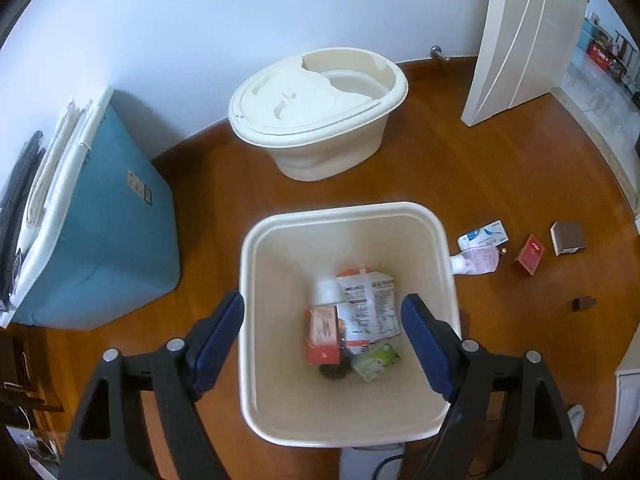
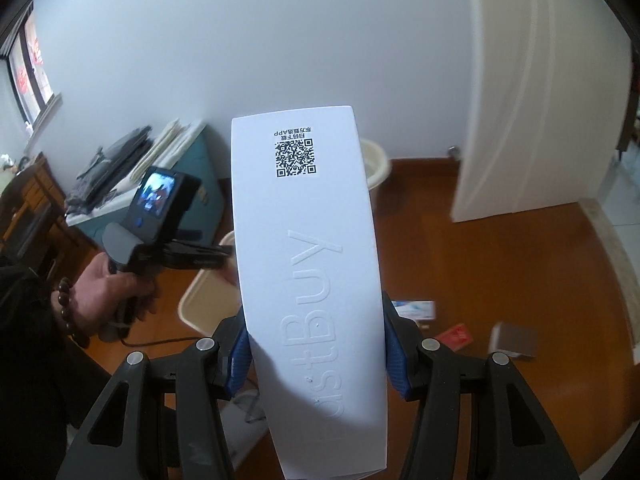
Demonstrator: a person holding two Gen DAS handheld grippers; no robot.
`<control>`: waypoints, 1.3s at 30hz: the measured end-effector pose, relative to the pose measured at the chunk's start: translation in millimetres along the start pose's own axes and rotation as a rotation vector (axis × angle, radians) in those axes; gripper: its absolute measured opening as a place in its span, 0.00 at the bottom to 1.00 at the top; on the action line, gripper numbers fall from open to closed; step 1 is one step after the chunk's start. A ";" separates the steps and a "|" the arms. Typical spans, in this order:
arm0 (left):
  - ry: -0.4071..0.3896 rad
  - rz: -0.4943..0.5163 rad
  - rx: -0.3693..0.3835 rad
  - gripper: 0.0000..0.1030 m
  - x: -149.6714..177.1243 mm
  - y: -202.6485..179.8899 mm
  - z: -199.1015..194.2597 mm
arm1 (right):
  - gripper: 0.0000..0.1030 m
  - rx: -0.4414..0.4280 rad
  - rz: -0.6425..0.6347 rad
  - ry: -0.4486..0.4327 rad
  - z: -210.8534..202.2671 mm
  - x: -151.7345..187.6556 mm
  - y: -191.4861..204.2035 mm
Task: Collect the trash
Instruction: 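Lift the printed box with left tool toward the wastebasket while right holds white box, then open both tools over the wastebasket to drop the printed and white boxes, then lower the left tool to the dark brown Zobo box and grasp it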
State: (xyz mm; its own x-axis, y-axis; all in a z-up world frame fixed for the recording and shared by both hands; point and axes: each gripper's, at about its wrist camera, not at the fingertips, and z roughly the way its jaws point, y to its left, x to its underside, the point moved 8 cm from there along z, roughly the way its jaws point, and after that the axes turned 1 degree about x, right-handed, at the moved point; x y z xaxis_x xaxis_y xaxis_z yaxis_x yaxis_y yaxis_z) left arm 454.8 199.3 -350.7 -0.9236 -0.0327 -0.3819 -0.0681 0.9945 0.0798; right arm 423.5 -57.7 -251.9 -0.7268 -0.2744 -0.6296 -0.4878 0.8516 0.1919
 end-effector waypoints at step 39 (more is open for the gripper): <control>-0.044 0.008 0.209 0.78 16.8 -53.8 -59.1 | 0.86 0.125 0.183 0.306 160.2 72.8 -58.6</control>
State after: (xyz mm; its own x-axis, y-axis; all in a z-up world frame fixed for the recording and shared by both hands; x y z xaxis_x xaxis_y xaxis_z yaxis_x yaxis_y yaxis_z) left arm 420.7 139.4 -307.0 -0.9061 -0.0247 -0.4223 0.0231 0.9939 -0.1078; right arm 476.6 -56.1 -429.6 -0.9165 -0.2175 -0.3357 -0.2876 0.9415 0.1754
